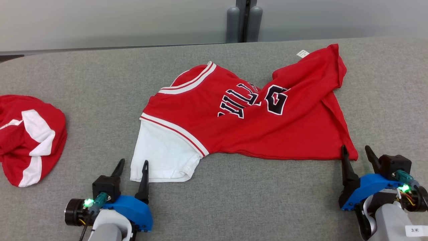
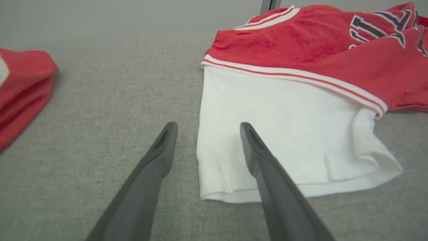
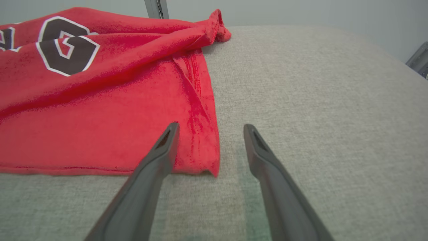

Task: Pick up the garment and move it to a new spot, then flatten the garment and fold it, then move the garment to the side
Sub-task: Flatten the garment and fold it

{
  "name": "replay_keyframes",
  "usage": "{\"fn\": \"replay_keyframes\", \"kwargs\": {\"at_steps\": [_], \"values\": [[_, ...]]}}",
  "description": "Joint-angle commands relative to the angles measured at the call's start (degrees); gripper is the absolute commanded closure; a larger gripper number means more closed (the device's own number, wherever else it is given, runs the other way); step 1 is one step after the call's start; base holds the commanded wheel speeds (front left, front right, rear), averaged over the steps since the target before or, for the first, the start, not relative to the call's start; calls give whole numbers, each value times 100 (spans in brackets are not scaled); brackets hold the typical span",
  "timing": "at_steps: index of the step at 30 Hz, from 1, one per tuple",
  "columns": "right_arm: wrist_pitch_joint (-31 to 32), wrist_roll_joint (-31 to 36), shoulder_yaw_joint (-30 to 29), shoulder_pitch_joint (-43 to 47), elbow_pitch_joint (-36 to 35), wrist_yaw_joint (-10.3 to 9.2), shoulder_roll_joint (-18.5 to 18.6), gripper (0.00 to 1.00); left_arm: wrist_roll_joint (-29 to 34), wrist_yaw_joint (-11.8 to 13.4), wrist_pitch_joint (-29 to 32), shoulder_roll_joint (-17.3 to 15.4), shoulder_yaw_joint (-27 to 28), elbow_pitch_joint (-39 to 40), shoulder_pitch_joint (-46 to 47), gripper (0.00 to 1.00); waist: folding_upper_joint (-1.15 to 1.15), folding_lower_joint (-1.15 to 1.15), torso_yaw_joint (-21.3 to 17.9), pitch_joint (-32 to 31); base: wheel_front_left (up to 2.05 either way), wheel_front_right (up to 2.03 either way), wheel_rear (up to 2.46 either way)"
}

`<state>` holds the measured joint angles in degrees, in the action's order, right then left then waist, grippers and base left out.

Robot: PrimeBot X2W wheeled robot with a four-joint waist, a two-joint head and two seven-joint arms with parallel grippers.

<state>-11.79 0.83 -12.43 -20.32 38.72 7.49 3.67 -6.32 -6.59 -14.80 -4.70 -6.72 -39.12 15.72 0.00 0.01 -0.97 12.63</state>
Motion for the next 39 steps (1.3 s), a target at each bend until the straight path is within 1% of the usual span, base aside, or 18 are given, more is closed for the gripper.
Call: {"fn": "replay_keyframes", "kwargs": {"at_steps": [1,8,13,14,15,16,17,18,19,23,27,34,39], "values": [[-63,10,-32,-127,138,1,34,0,-21,-16,-29,12,-47,-106,140,0,0,-1,8,24,0,0,0],[-243,95,-104,-419,905,1,21,0,-73,-35,-8,43,-188,-749,197,0,0,-1,-10,76,0,0,0],[-283,-21,-67,-556,1340,1,-6,0,-162,-63,0,96,-304,-953,291,0,0,-1,0,74,0,0,0],[-282,-76,-40,-594,1430,1,-16,31,-171,-71,2,106,-333,-1006,312,0,0,-1,4,72,0,0,0],[-288,-114,7,-624,1492,2,-28,60,-207,-79,6,115,-361,-1060,335,15,0,-1,4,69,0,0,0],[-296,-147,64,-660,1538,2,-36,92,-226,-82,12,125,-387,-1097,353,57,0,-1,3,63,0,0,0],[-302,-190,115,-694,1569,2,-48,100,-255,-87,11,132,-412,-1122,365,69,0,-1,2,50,0,0,0],[-309,-238,163,-712,1587,2,-53,100,-272,-91,11,134,-440,-1140,370,94,0,-1,-1,31,0,0,0],[-315,-298,206,-714,1577,1,-57,100,-295,-86,10,137,-464,-1139,379,100,0,-1,-3,6,0,0,0],[-332,-494,361,-590,1276,1,-42,100,-474,-93,-24,116,-453,-1008,329,100,0,-1,-18,-137,0,0,0],[-334,-703,620,-222,817,1,-51,100,-715,-86,-33,143,-390,-605,181,100,0,-1,-26,-380,0,0,0],[-335,-1251,1218,579,-221,1,5,100,-1125,-90,-34,145,-423,578,-493,100,0,-1,-25,-739,0,0,0],[-336,-1603,1523,906,-1016,1,77,100,-1291,-91,-34,26,-401,1400,-777,100,0,-1,-33,-797,0,0,0]]}}
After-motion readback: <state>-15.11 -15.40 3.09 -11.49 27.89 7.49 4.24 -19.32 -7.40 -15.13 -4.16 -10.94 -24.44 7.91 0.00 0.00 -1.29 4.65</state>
